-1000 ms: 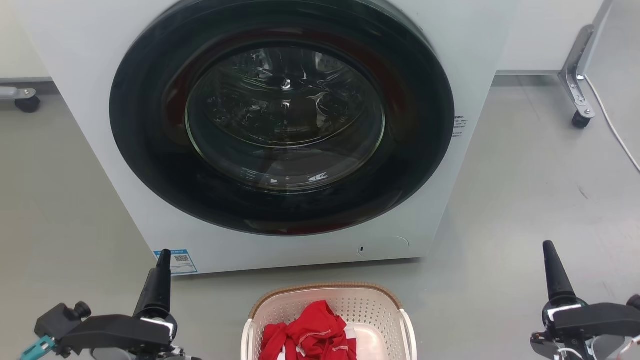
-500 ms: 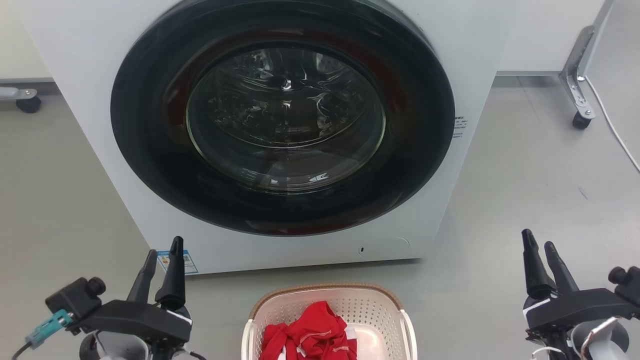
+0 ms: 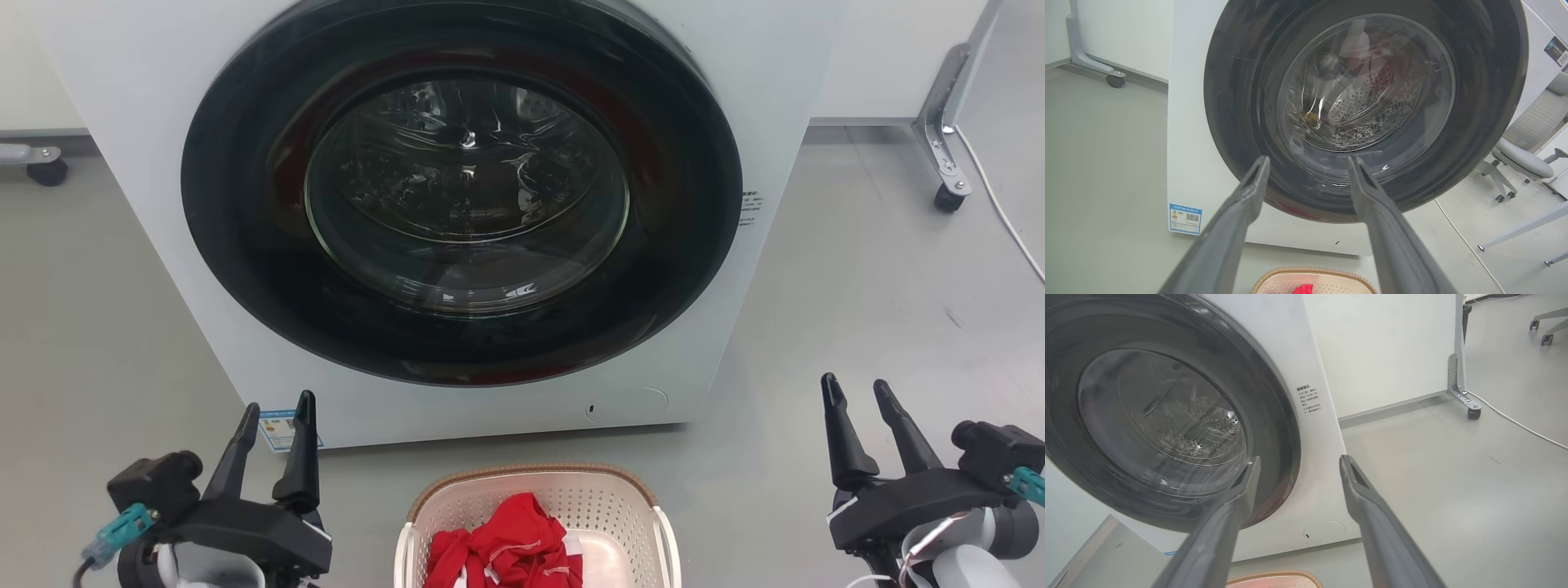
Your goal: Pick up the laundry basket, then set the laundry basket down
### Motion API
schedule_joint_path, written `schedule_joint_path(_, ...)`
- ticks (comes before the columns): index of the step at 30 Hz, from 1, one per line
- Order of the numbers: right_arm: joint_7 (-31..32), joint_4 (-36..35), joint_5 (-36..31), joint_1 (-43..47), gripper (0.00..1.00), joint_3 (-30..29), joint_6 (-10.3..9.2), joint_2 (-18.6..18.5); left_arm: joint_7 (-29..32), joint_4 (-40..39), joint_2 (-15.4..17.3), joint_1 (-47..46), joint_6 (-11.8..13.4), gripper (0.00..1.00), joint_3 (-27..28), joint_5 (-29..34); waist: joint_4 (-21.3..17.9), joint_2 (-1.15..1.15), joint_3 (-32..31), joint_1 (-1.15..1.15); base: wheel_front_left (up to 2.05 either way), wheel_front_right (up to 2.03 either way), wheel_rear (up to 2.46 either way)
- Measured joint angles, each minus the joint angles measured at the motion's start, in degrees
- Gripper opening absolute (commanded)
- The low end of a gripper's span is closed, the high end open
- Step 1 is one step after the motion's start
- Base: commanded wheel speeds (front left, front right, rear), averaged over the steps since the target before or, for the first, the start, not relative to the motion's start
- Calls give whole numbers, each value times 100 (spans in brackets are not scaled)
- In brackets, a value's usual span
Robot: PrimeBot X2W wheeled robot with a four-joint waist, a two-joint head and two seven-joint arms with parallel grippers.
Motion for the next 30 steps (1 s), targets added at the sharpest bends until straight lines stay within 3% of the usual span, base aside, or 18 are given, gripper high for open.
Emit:
schedule_joint_path(17,-355,216,-1145,-131,100,366,-193,-131,-360,147,77,-3,254,100,-271,1068,-30,0,-11,0,0,0,0)
schedule_joint_path(30,-646,426,-1836,-193,100,530,-203,-199,-641,282,112,-19,450,100,-425,1783,-45,0,-26,0,0,0,0)
